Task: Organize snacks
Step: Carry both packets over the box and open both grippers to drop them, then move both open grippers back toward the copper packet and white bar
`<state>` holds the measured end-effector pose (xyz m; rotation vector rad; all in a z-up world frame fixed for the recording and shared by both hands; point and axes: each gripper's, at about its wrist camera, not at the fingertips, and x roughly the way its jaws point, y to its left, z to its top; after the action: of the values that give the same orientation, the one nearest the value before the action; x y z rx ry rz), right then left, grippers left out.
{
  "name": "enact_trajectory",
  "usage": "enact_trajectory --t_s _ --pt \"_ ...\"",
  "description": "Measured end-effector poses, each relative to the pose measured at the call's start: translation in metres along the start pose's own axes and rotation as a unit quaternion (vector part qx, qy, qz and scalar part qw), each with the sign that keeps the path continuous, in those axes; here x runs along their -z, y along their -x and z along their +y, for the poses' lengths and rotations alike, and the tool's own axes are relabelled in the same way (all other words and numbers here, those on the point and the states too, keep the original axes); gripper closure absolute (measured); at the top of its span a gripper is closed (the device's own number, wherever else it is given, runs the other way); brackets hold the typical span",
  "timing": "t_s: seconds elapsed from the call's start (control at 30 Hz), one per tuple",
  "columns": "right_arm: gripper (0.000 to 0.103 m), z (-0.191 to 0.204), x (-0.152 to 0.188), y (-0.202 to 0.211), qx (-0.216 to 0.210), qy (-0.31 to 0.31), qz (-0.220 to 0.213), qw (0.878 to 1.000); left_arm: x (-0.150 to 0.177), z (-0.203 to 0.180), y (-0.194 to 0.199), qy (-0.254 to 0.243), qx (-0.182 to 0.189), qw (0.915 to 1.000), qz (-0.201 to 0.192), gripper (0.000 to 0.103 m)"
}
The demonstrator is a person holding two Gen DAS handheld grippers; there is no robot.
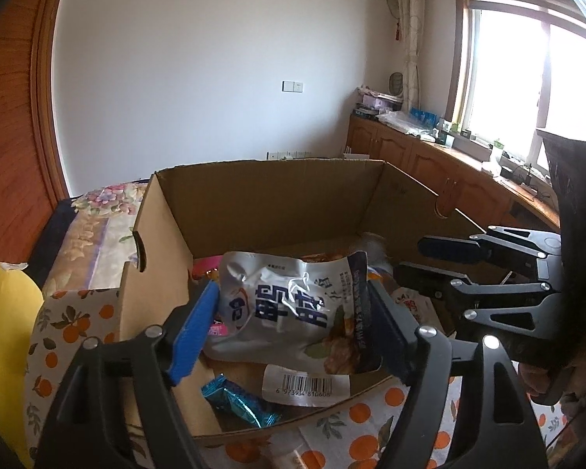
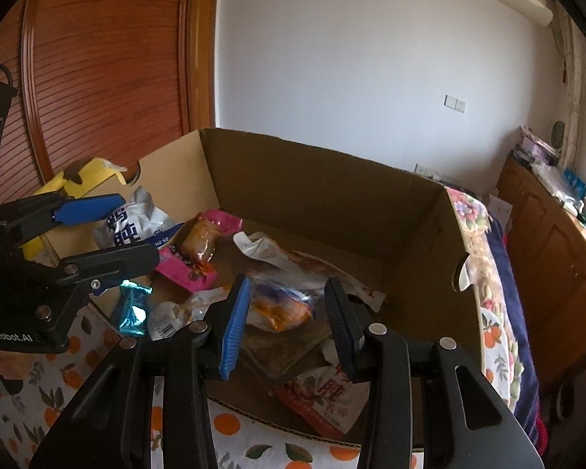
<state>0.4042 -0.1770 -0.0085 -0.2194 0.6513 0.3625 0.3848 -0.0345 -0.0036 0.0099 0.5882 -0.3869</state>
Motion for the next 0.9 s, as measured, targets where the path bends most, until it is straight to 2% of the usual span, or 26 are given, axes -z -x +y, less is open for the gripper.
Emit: enact_trajectory --t_s 0.17,0.43,0.57,0.9 --pt "0.063 -0.003 0.001 0.003 -0.003 -0.005 -0.001 1.000 -0.001 -0.005 -0.001 -0.011 -0.006 0.9999 0.001 0.024" --pt "0.062 0.002 0.006 0.014 -0.007 -0.005 -0.008 1.000 -0.007 -0.004 0.004 -0.003 0.008 1.0000 -0.003 0.021" --pt "0.062 0.004 0.006 0.022 -0.009 -0.002 -0.011 1.000 -0.013 -0.007 0.008 -0.015 0.001 0.9998 -0.010 0.016" --pt "0.062 0.009 0.014 0.049 -0.011 -0.005 -0.019 1.000 -0.003 -0.020 0.034 -0.034 -0.004 0.9993 -0.015 0.016"
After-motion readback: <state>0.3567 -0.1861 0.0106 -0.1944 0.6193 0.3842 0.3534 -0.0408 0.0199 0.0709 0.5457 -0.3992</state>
